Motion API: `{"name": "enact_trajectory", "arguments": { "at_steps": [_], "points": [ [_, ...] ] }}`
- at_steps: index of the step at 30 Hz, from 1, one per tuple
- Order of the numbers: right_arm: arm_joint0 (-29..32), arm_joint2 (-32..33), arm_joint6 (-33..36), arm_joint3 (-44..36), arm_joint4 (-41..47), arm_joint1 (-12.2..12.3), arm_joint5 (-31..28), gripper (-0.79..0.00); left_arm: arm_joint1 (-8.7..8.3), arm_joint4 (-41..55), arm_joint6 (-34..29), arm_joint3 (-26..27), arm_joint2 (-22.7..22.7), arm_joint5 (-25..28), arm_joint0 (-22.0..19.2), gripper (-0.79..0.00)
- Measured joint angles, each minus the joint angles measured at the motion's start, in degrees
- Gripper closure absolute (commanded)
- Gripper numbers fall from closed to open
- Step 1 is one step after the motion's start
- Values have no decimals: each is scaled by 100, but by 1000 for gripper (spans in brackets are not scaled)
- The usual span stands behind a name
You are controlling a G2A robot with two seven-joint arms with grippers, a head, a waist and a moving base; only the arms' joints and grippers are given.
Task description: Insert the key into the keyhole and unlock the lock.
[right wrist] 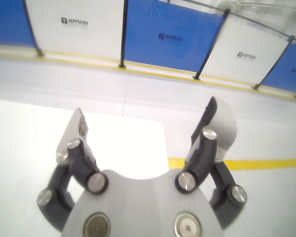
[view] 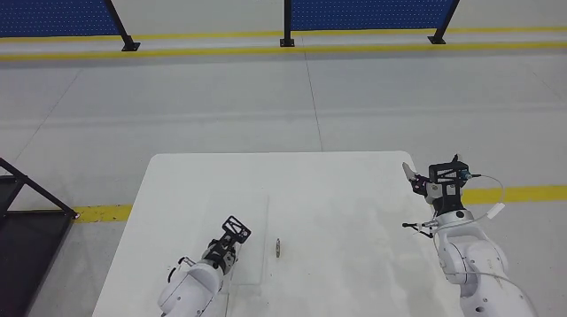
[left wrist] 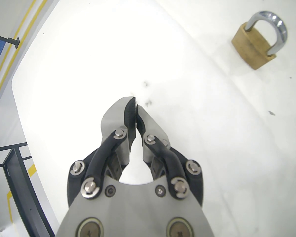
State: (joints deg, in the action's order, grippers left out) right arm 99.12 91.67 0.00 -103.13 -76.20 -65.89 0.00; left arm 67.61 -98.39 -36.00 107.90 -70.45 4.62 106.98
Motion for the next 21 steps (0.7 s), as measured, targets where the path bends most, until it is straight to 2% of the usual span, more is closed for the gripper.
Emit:
{"name": "enact_trajectory", "arguments": {
  "at_steps": [16,21],
  "points": [
    [0,0,0,0,0,0,0,-785,-57,1136,897,157,-792,-1,583,0],
    [0,0,0,0,0,0,0,-785,-76,1656,1798,322,-1063,258,729,0]
  ]
}}
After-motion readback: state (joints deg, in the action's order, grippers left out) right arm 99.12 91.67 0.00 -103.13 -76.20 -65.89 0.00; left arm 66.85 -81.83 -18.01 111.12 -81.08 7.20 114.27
